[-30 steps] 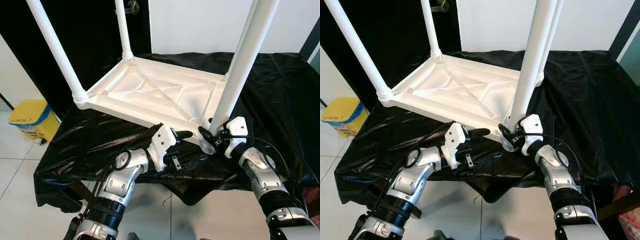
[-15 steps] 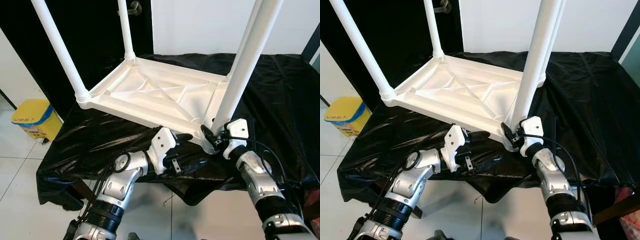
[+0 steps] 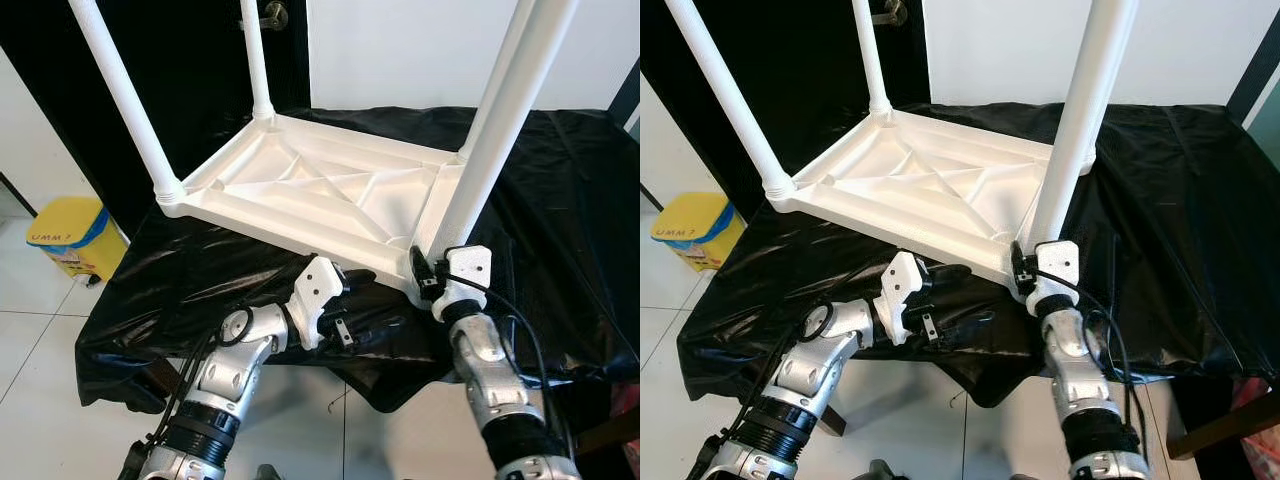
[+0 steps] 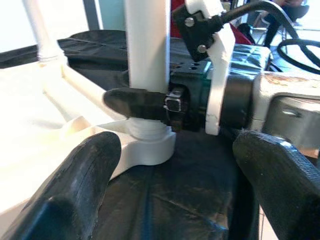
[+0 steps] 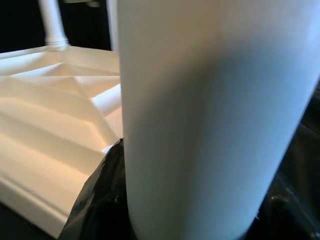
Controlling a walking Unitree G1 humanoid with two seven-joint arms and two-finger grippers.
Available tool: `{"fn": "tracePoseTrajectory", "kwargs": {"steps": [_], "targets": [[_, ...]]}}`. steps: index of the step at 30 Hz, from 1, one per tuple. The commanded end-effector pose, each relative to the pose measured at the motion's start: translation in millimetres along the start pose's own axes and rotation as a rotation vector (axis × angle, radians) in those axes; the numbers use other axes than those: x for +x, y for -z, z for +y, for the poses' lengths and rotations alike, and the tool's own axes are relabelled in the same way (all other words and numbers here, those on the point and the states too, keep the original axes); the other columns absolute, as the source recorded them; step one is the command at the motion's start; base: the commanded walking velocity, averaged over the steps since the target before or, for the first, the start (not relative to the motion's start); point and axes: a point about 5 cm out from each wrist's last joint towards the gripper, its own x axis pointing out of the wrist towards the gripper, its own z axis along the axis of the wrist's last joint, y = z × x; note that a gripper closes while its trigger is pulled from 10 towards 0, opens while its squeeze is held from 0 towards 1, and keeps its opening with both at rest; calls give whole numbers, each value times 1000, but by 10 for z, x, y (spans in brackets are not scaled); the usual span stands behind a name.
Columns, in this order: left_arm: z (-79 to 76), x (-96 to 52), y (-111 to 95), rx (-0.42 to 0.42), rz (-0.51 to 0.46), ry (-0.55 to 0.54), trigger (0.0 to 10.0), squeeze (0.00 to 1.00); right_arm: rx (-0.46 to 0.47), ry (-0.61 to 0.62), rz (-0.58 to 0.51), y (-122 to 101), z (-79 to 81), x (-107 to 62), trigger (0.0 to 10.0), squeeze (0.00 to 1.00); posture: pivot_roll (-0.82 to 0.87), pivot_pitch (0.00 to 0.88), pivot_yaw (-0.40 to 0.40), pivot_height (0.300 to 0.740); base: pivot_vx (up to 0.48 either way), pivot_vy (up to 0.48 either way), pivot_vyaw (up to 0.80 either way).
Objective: Building children table
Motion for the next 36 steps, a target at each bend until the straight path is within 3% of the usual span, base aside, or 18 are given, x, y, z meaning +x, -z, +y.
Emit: {"fn": "tracePoseTrajectory", "kwargs": {"steps": [1, 9, 32, 33, 34, 36], "targets": [[45, -20, -6, 1, 7, -60, 10000, 0, 1, 132, 100, 193, -204, -108, 10000, 0, -162, 0, 16, 740, 0, 0, 0], [15, -32, 5, -14, 4, -81, 10000, 0, 34, 117, 104, 179, -13, -167, 10000, 0, -153, 0, 20, 740, 0, 0, 0], [49, -77, -25, -7, 4, -97, 10000, 0, -10, 125, 86, 109, 32, -139, 10000, 0, -133, 0, 12, 740, 0, 0, 0], [51, -73, -27, -6, 4, -96, 10000, 0, -7, 127, 84, 108, 32, -134, 10000, 82, -135, 0, 16, 740, 0, 0, 0], [53, -72, -27, -4, 4, -94, 10000, 0, -2, 128, 82, 104, 35, -132, 10000, 1000, -136, 0, 19, 740, 0, 0, 0], [57, -68, -28, -2, 6, -92, 10000, 0, 11, 124, 73, 93, 40, -127, 10000, 1000, -137, 0, 22, 740, 0, 0, 0]]}}
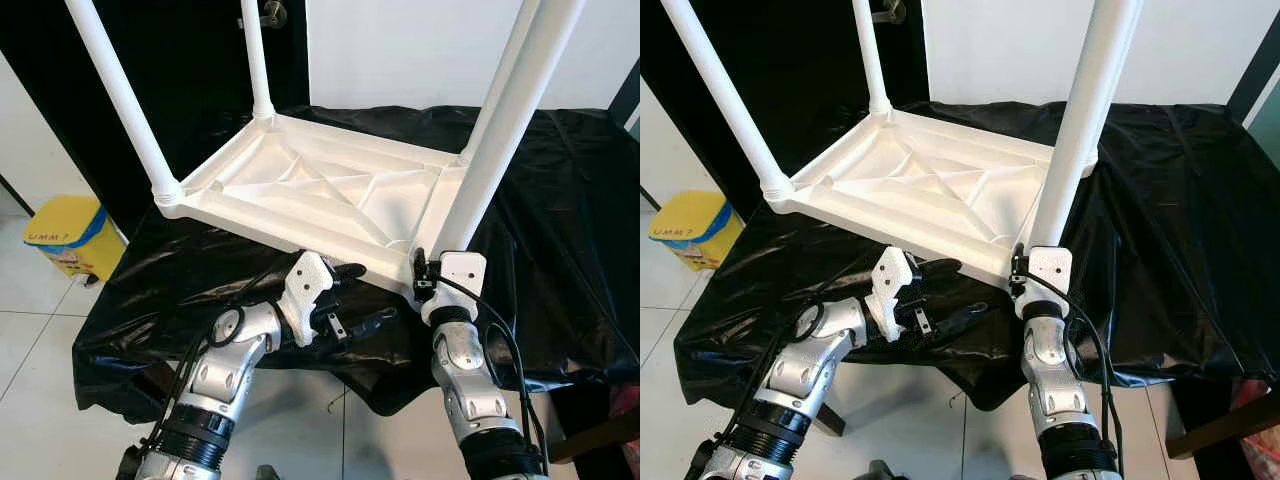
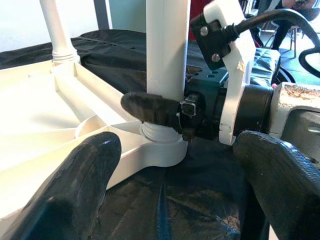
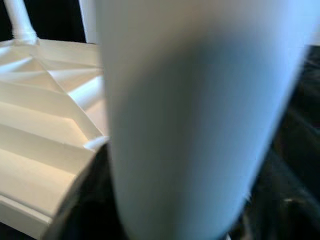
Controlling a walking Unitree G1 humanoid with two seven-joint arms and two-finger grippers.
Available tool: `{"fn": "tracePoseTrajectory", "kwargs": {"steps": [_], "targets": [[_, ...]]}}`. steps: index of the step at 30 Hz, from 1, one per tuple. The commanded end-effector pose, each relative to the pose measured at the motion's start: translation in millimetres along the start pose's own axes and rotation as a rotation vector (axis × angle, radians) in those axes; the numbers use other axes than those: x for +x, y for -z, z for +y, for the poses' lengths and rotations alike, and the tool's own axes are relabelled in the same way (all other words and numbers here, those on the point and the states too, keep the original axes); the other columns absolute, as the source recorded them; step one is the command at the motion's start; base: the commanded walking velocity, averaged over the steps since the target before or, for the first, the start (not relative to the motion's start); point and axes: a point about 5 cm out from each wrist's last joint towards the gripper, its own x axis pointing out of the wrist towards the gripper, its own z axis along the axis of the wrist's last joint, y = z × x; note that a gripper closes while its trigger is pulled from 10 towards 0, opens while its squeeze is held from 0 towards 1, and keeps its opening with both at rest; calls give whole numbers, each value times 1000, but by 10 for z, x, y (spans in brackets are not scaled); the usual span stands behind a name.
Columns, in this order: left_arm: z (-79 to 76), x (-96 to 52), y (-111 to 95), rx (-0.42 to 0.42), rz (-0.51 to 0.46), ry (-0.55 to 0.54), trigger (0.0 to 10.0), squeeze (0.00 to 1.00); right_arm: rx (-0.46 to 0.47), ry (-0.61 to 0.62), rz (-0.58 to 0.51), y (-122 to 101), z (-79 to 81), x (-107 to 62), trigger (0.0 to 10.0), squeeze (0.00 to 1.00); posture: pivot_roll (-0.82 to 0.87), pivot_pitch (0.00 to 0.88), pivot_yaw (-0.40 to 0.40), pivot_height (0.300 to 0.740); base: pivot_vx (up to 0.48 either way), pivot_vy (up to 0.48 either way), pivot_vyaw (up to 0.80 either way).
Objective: Building children table
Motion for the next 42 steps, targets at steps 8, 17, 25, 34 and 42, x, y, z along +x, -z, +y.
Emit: {"fn": "tracePoseTrajectory", "kwargs": {"steps": [8, 17, 25, 34, 42], "targets": [[31, -18, -2, 2, 10, -62, 10000, 0, 32, -12, -4, 42, -114, -53, 10000, 1000, -140, 0, 33, 740, 0, 0, 0], [47, -18, -6, 1, 17, -50, 10000, 0, 47, -206, -30, 9, -242, -58, 10000, 0, -157, 0, 56, 740, 0, 0, 0], [72, -9, -16, 0, 19, -41, 10000, 0, 23, -467, -39, -61, -269, -48, 10000, 0, -177, 0, 78, 740, 0, 0, 0], [81, 58, -50, 2, 4, -29, 10000, 0, -59, -709, -10, -115, -254, 119, 10000, 0, -180, 0, 80, 740, 0, 0, 0], [99, 25, -54, 4, 4, -42, 10000, 0, -83, -757, 39, -29, -341, 83, 0, 0, -165, 0, 65, 740, 0, 0, 0]]}}
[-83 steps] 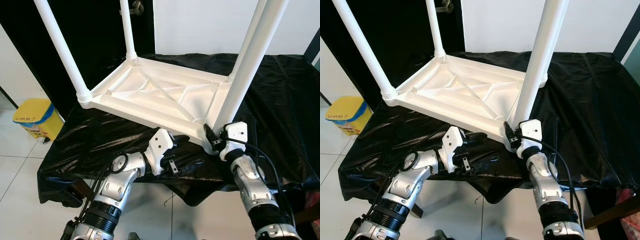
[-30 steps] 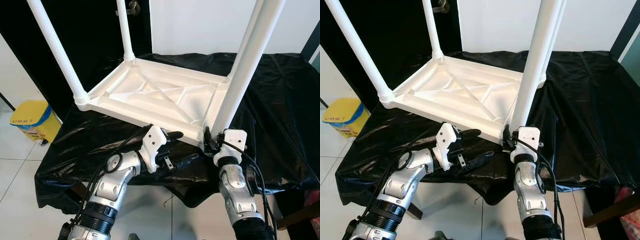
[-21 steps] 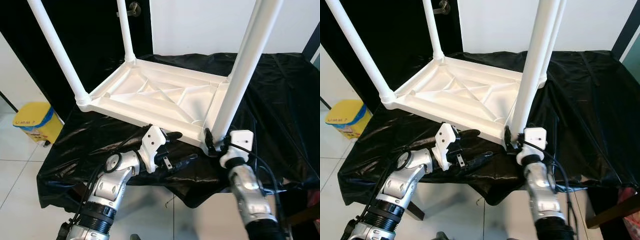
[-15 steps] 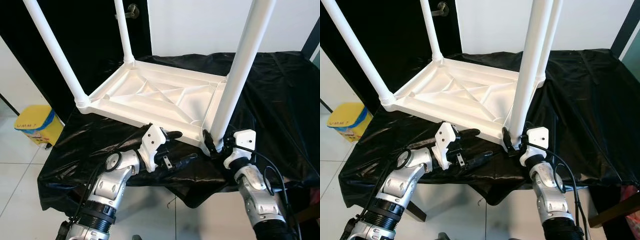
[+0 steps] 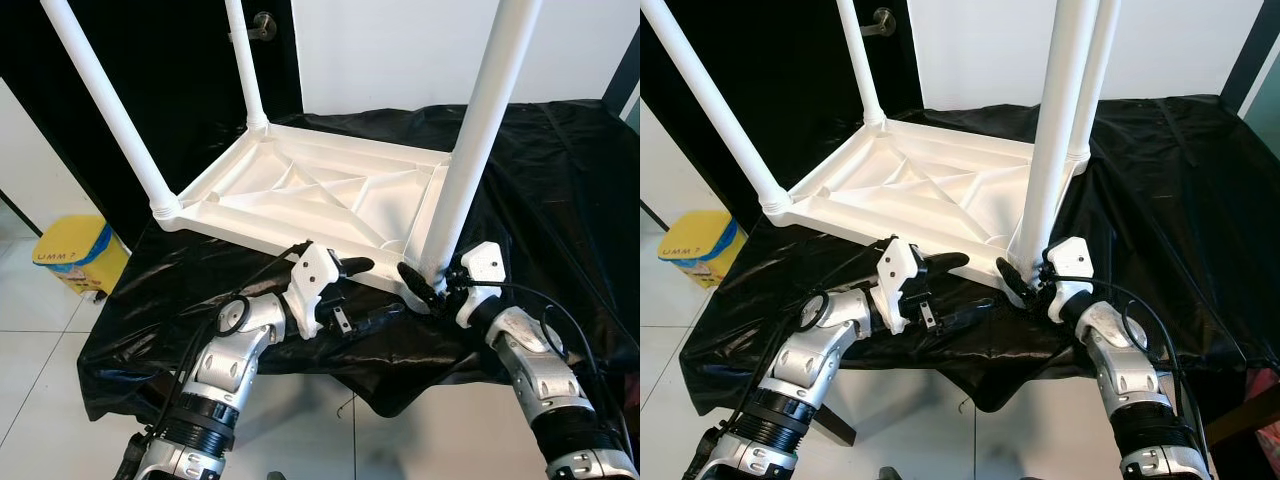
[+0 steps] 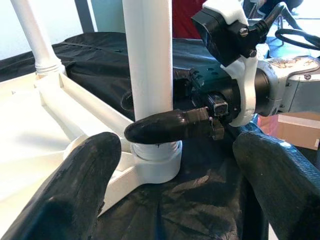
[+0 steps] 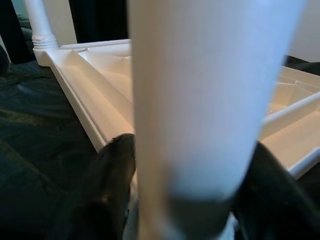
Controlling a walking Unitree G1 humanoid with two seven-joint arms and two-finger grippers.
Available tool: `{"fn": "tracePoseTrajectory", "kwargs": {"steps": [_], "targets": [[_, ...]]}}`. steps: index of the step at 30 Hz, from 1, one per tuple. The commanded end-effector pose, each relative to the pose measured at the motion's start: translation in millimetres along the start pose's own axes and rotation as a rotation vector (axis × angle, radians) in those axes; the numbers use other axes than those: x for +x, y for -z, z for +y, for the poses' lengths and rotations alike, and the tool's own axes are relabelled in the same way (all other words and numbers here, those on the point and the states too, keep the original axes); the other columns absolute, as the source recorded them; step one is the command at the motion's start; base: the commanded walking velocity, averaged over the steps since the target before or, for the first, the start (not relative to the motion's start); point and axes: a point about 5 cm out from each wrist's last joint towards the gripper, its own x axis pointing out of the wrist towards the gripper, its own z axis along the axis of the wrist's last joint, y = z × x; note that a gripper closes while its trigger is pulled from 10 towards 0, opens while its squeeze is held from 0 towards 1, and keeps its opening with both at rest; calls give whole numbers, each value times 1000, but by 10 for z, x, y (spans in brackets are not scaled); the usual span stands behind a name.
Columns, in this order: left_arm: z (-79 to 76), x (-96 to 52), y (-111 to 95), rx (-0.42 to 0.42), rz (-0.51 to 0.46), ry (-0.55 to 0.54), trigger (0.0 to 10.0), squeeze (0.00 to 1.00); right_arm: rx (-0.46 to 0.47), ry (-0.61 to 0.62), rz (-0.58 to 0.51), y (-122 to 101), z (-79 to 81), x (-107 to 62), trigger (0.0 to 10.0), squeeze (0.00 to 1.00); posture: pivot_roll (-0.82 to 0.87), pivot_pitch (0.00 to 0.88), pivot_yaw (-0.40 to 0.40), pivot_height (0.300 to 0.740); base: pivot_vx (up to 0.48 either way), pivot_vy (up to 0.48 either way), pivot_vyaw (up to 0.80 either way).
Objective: Building children table
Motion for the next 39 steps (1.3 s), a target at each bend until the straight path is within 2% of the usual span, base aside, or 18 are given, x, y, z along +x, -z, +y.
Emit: {"fn": "tracePoseTrajectory", "kwargs": {"steps": [1, 7, 8, 11, 15, 20, 21, 22, 24, 39], "targets": [[38, -29, 26, -14, 11, -56, 10000, 0, 23, -36, 27, 73, 42, -27, 0, 0, -165, 0, 65, 740, 0, 0, 0], [21, -40, 42, -21, 13, -56, 10000, 0, 38, -6, 37, 111, 26, -67, 0, 0, -168, 0, 68, 740, 0, 0, 0], [18, -43, 45, -21, 14, -55, 10000, 0, 43, 10, 39, 118, 21, -69, 10000, 0, -171, 0, 70, 740, 0, 0, 0], [15, -46, 48, -21, 15, -53, 10000, 0, 46, 24, 41, 125, 16, -69, 10000, 0, -171, 0, 70, 740, 0, 0, 0], [-10, -52, 54, -27, 17, -46, 10000, 0, 32, 210, 73, 148, -3, -42, 10000, 0, -174, 0, 67, 740, 0, 0, 0], [-18, -52, 60, -29, 18, -45, 10000, 0, 42, 267, 68, 143, 11, -37, 10000, 0, -174, 0, 63, 740, 0, 0, 0], [-21, -52, 61, -30, 18, -45, 10000, 0, 56, 321, 65, 147, 18, -39, 10000, 0, -171, 0, 58, 740, 0, 0, 0], [-21, -52, 61, -30, 18, -45, 10000, 0, 56, 321, 65, 147, 18, -39, 10000, 0, -171, 0, 58, 740, 0, 0, 0], [-23, -53, 61, -32, 16, -49, 10000, 0, 72, 428, 71, 166, 30, -49, 10000, 0, -168, 0, 54, 740, 0, 0, 0], [-16, -69, 61, -37, 9, -78, 10000, 0, 120, 815, 111, 224, 268, -39, 10000, 0, -144, 0, 24, 740, 0, 0, 0]]}}
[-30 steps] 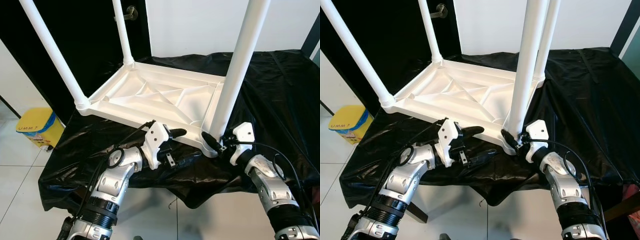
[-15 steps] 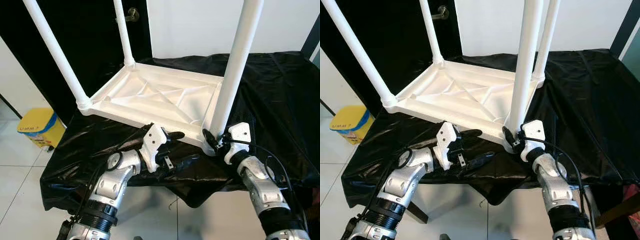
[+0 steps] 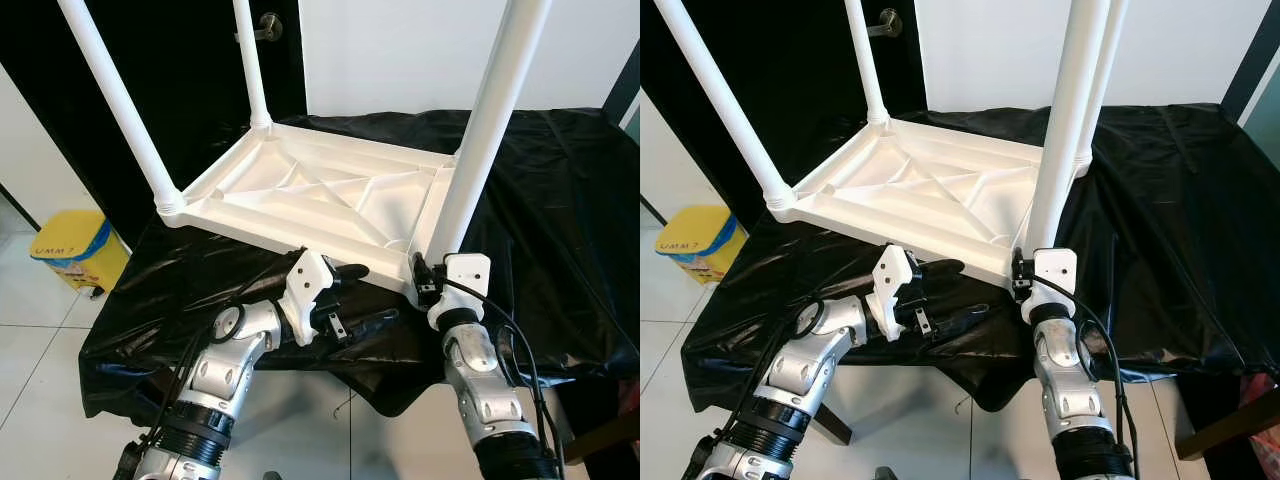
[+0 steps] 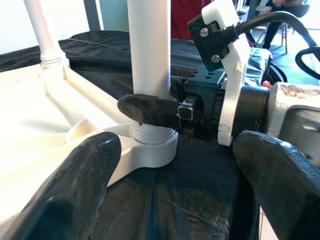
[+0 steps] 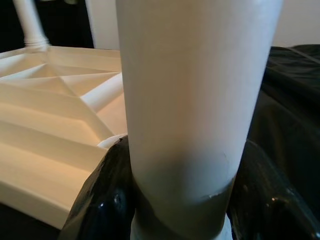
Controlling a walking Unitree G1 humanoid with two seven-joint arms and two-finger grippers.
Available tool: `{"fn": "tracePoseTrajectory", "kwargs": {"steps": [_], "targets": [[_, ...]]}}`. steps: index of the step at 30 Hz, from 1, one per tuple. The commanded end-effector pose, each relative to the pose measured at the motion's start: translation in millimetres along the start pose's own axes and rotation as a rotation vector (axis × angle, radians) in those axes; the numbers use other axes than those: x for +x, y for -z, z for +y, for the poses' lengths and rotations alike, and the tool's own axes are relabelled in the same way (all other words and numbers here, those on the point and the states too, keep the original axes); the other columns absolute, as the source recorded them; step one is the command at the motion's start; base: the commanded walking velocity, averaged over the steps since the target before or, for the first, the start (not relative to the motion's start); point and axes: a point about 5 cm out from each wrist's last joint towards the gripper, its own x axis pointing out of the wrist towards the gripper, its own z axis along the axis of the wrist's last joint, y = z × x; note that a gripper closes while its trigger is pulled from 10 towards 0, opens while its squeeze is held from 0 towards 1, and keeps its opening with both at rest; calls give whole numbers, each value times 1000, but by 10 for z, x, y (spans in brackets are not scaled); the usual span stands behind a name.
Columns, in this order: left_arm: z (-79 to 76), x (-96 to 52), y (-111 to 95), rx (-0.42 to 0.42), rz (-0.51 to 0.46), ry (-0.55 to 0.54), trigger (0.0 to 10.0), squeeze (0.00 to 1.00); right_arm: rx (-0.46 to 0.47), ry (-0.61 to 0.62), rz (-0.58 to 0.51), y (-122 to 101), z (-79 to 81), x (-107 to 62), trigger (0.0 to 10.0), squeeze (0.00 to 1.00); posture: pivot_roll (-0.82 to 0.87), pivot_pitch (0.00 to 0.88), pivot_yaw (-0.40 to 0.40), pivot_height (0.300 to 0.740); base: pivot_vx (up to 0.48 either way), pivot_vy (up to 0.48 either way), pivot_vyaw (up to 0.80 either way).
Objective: Building children table
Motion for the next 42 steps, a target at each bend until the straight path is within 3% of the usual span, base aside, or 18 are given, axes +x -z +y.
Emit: {"fn": "tracePoseTrajectory", "kwargs": {"steps": [1, 22, 23, 32, 36, 37, 38, 42], "targets": [[26, -14, -2, -6, -1, -72, 10000, 0, -19, 121, 82, 153, -185, -52, 10000, 0, -144, 0, 24, 740, 0, 0, 0], [40, -25, 13, -5, 4, -77, 10000, 0, -55, 142, 71, 128, -146, -54, 10000, 0, -140, 0, 24, 740, 0, 0, 0], [38, -26, 14, -6, 4, -76, 10000, 0, -50, 134, 61, 112, -147, -51, 10000, 1000, -141, 0, 24, 740, 0, 0, 0], [29, -29, 15, -6, 5, -71, 10000, 0, -32, 70, -13, 3, -174, -30, 10000, 1000, -144, 0, 30, 740, 0, 0, 0], [12, -39, 18, -8, 10, -62, 10000, 0, -12, -40, -56, -56, -230, -29, 10000, 1000, -144, 0, 38, 740, 0, 0, 0], [1, -44, 19, -10, 12, -55, 10000, 0, -3, -95, -66, -78, -245, -32, 10000, 86, -142, 0, 40, 740, 0, 0, 0], [-7, -47, 19, -11, 14, -51, 10000, 0, 3, -129, -72, -92, -255, -34, 10000, 0, -142, 0, 40, 740, 0, 0, 0], [-17, -51, 20, -11, 16, -46, 10000, 0, 5, -178, -75, -103, -259, -38, 10000, 0, -141, 0, 42, 740, 0, 0, 0]]}}
